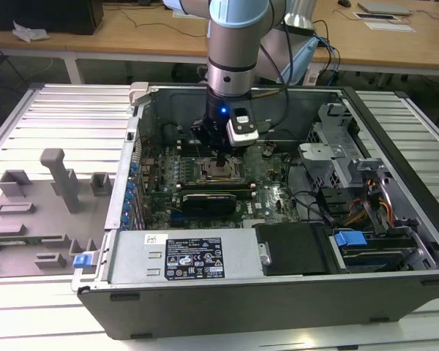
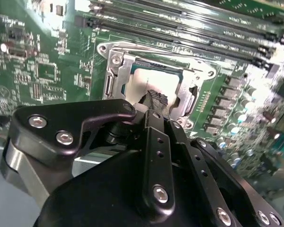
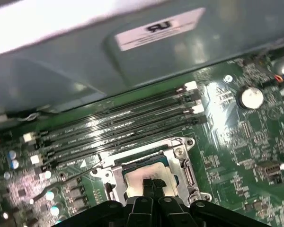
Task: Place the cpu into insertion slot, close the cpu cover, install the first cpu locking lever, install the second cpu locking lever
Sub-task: 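Close the cpu cover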
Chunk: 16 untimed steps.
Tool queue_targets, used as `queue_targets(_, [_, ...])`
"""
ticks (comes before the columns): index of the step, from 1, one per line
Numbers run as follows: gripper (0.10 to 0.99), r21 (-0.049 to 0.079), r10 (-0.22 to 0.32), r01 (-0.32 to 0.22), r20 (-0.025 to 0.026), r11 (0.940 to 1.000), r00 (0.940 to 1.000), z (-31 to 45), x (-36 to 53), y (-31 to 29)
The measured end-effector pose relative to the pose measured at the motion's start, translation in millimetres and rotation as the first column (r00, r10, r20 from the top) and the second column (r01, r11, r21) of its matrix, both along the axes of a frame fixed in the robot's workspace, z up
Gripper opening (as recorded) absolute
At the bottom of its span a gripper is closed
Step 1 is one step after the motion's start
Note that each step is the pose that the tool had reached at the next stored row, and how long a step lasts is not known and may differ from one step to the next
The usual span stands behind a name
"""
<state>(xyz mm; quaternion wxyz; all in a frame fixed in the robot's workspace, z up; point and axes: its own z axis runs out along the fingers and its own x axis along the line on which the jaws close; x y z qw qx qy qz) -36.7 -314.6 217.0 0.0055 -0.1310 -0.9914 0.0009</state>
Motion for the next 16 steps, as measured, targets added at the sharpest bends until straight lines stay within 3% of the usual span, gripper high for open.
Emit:
queue_targets(4, [0.106,0.0,0.088,-0.088,0.0014,0.9961,0.9961,-0.3,-0.1,0.0])
queue_targets(5, [0.106,-0.001,0.108,-0.108,0.0059,0.9941,0.9941,-0.4,0.0,0.0])
queue_targets(6, [0.106,-0.002,0.129,-0.129,0.0155,0.9917,0.9916,-0.5,0.0,0.1])
queue_targets(8, [0.106,-0.005,0.157,-0.157,0.0293,0.9875,0.9871,-0.6,0.0,0.0])
queue_targets(12, [0.106,-0.006,0.189,-0.189,0.0324,0.982,0.9815,-0.6,-0.1,0.0])
queue_targets(13, [0.106,-0.007,0.198,-0.197,0.0365,0.9803,0.9796,-0.5,-0.2,0.0])
queue_targets(14, [0.106,-0.008,0.203,-0.203,0.0418,0.9792,0.9783,-0.4,-0.2,-0.1])
queue_targets(15, [0.106,-0.011,0.211,-0.211,0.0543,0.9774,0.9759,-0.6,-0.1,0.0])
queue_targets(16, [0.106,-0.013,0.223,-0.222,0.0621,0.9749,0.9729,-0.7,-0.1,0.0])
